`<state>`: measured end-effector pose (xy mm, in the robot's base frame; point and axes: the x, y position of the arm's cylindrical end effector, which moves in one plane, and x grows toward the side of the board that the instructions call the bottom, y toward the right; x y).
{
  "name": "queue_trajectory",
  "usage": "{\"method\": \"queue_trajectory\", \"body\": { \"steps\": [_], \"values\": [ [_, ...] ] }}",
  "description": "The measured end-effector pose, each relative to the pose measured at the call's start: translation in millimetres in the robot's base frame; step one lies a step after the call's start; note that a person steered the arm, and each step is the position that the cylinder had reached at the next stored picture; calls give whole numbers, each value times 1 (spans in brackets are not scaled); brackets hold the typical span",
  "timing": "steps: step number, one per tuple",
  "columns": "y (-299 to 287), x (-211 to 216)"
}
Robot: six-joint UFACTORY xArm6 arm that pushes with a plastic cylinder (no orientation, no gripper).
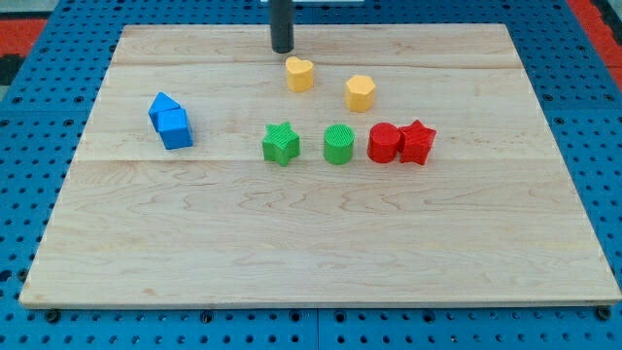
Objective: Push the blue triangle and blue cube right a bit
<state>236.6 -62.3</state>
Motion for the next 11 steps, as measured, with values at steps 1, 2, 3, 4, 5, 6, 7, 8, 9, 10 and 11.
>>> {"method": "queue_trajectory", "body": {
  "steps": [1, 2, 3, 4, 5, 6, 7, 8, 9, 10, 11],
  "values": [
    [-82, 10],
    [-174, 44],
    [-208, 117],
    [-179, 144],
    [-137, 143],
    [-121, 127],
    [-121, 110],
    [-121, 109],
    [-160, 115],
    [-150, 163],
    [-119, 188]
  ]
}}
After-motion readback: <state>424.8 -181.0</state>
